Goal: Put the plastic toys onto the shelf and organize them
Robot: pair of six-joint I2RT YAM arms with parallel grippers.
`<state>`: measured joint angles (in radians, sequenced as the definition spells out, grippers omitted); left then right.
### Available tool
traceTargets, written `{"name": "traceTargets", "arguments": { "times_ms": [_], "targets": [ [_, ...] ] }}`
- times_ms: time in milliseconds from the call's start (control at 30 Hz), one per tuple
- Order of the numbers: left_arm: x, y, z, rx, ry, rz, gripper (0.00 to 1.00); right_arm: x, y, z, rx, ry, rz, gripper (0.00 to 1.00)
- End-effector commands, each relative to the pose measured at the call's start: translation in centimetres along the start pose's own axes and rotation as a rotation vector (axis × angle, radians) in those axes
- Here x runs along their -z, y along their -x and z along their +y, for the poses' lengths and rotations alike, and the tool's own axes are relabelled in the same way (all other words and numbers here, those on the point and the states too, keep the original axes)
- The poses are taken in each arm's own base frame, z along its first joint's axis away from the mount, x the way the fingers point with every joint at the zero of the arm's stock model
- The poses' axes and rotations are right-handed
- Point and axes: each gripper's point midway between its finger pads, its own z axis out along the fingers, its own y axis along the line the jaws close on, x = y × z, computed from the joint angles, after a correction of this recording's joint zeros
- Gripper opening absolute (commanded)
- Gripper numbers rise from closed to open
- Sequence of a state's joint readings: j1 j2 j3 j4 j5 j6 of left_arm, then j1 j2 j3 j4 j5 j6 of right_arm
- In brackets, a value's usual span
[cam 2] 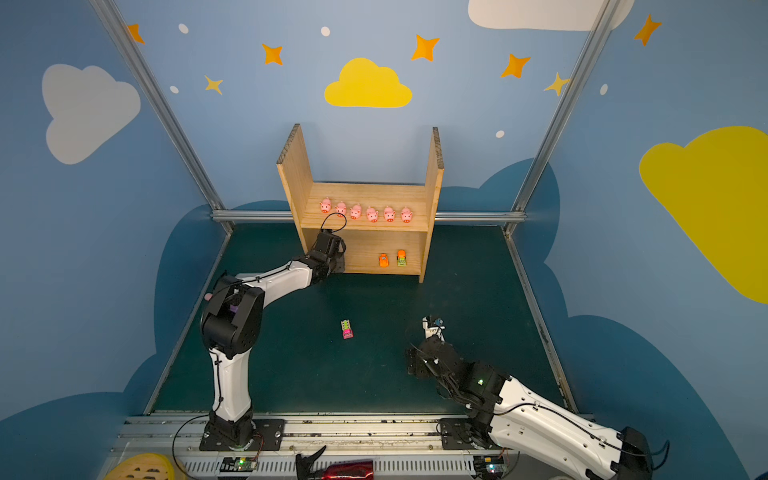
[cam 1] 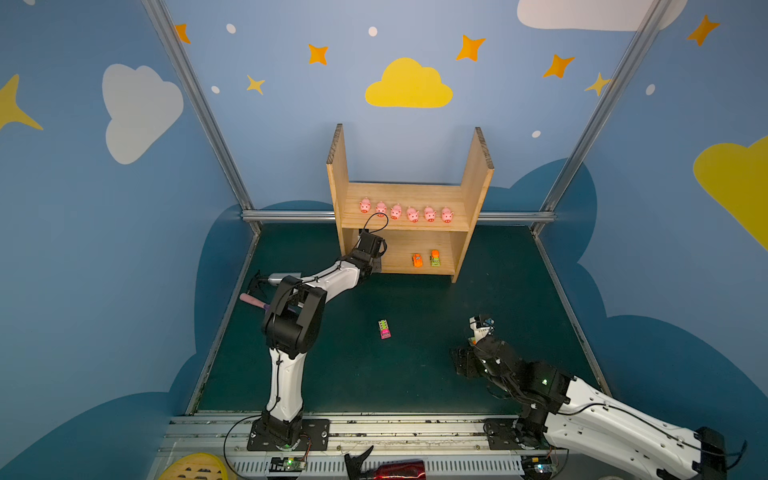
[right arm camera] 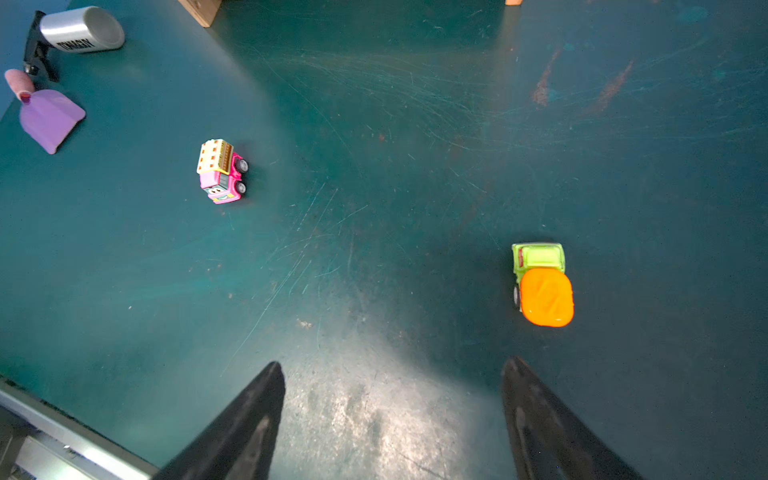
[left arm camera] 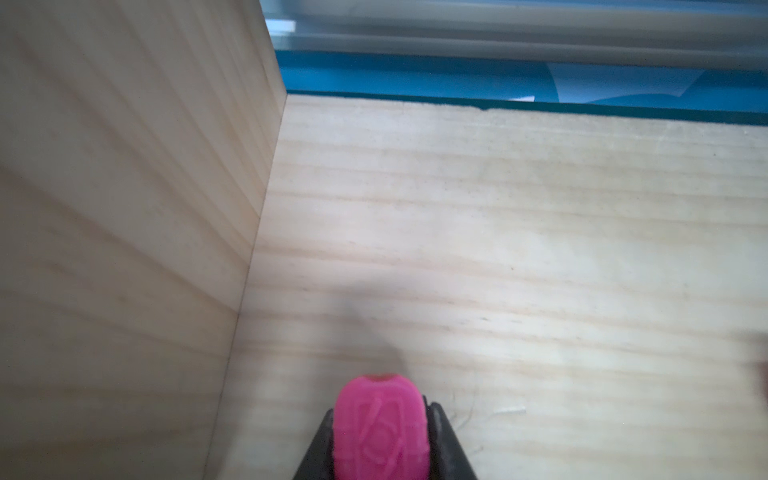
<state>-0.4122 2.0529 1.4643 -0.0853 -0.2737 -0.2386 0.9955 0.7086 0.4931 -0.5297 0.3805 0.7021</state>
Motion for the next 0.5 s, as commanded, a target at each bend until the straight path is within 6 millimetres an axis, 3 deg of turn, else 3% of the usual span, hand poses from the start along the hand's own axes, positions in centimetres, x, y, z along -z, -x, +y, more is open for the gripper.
{"name": "traceTargets", "arguments": {
  "times_ms": [0,200,400,467],
  "targets": [
    [-0.76,0.8,0.52,-0.008,0.004,-0.012,0.29,0.52,1.12,0.41,-0.018,0.006,-0.015,0.81],
    [-1.04,0.72,0.63,-0.015,-0.006,0.001,0.34,0.23,1.15,0.47,-0.023,0.006,-0.007,0.81],
    [-0.47,0.95,0.58,-0.011,-0.014,0.002,0.6,0.14,1.38,0.71,-0.024,0.015,-0.008,0.81],
    [-0.11,1.17,0.6,-0.002,-0.018,0.004,0.62,0.07,1.36,0.73,-0.024,0.014,-0.005,0.81]
  ]
}}
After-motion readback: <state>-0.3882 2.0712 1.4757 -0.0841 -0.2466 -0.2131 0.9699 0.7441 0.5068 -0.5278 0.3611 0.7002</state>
